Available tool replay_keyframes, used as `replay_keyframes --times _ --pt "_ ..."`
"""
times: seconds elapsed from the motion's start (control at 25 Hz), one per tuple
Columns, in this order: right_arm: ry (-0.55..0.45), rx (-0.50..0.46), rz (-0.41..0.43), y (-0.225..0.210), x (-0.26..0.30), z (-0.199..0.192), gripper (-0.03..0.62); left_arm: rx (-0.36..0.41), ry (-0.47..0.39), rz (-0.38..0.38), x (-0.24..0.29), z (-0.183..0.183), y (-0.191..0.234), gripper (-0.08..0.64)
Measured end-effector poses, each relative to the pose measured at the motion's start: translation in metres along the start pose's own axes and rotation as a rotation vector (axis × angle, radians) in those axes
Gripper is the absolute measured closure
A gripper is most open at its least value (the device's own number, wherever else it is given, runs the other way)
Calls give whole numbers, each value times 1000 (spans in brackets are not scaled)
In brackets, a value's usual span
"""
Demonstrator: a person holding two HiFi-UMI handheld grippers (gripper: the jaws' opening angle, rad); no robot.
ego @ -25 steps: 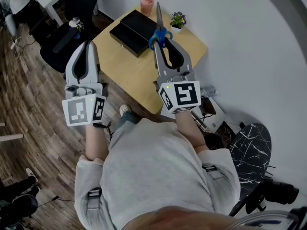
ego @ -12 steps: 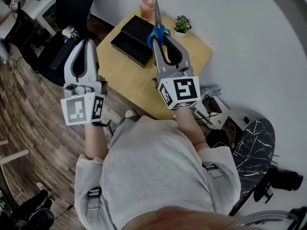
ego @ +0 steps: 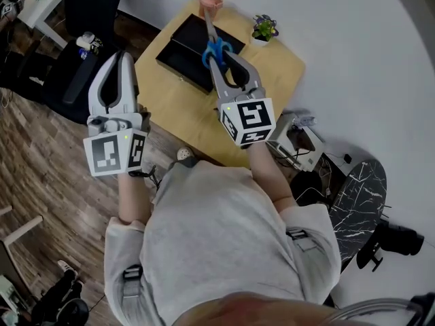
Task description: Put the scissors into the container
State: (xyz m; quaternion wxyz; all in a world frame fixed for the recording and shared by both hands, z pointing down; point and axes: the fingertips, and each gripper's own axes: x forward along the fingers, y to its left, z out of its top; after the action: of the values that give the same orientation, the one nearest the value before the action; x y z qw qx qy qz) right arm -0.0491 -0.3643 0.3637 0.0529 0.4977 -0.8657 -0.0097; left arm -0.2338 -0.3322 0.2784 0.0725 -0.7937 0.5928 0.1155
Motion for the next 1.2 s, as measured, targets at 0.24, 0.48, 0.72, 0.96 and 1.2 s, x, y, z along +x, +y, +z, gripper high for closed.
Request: replay_keyframes --times 0.24,0.48,0.72,0.96,1.2 --pt "164 -22 52 5 36 -51 514 -26 36 8 9 -22 23 489" --pt "322 -35 107 9 61 -103 514 -46 73 22 11 -43 41 489" --pt "465 -55 151 11 77 -150 514 -53 94 42 9 -54 59 489" --pt "599 -92 210 10 88 -190 513 -60 116 59 8 -64 73 489" --pt "726 -122 270 8 90 -225 514 -58 131 75 8 -70 81 489"
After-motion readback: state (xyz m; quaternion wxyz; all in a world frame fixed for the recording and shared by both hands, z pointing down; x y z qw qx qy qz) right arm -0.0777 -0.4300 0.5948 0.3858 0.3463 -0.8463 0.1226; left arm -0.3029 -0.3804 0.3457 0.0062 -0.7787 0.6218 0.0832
